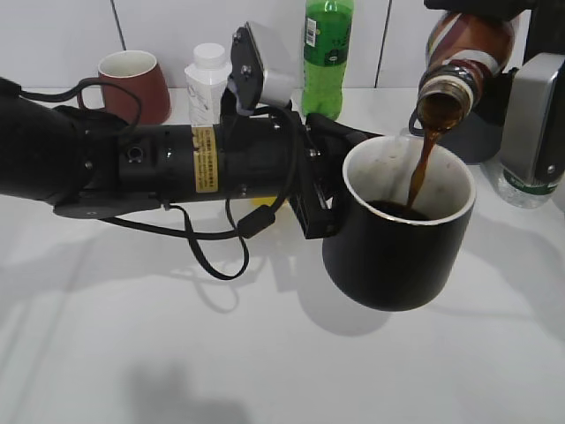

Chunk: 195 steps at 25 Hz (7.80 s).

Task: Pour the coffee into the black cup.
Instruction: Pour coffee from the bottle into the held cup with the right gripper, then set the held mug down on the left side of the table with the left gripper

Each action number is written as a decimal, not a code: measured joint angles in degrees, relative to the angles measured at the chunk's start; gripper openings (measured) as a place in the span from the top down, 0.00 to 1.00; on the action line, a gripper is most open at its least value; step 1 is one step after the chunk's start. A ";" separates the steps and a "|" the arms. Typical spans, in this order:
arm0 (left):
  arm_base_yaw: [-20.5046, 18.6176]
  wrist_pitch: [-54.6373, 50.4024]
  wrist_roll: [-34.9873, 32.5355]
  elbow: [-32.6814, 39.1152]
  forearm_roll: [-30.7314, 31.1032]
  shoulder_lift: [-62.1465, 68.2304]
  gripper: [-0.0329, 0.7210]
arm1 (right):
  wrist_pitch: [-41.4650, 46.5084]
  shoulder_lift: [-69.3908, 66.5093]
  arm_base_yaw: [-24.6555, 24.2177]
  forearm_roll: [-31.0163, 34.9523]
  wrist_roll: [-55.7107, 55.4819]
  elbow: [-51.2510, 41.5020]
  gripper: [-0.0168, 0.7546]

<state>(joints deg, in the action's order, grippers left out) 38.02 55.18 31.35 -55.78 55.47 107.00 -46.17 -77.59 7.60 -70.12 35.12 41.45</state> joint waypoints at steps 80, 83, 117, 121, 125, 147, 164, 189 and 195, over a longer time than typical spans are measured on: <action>0.00 -0.37 -2.51 0.00 -2.06 0.00 0.89 | -6.41 0.20 0.00 0.39 -11.15 0.00 0.29; 0.00 -0.32 -3.23 0.00 -4.30 0.00 0.89 | -7.39 0.20 0.00 0.39 -17.73 0.05 0.29; -27.64 -0.34 -4.54 14.67 -7.36 -16.78 0.89 | 0.74 0.20 0.00 1.53 -80.40 0.05 0.30; -32.95 1.37 -4.90 17.98 -9.40 -18.36 0.89 | 0.74 0.20 0.00 1.53 -80.40 0.05 0.30; -36.74 1.60 -8.46 20.06 -13.40 -18.45 0.89 | 0.74 0.20 0.00 1.59 -80.46 0.05 0.30; -38.60 7.82 -20.31 20.90 -37.52 -1.25 0.89 | 0.74 0.20 0.00 1.65 -80.56 0.05 0.30; -38.60 10.68 -26.39 16.32 -38.32 9.41 0.89 | 0.74 0.20 0.00 1.65 -80.56 0.05 0.30; -38.60 11.85 -25.70 17.29 -38.17 9.16 0.64 | 0.79 0.20 0.00 1.65 -80.68 0.05 0.30; -38.60 12.17 -25.70 22.44 -39.10 6.72 0.64 | 0.79 0.20 0.00 1.65 -80.68 0.05 0.30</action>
<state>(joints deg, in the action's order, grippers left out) -0.58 67.35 5.65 -33.34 16.37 113.71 -45.38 -77.39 7.60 -68.48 -45.56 41.50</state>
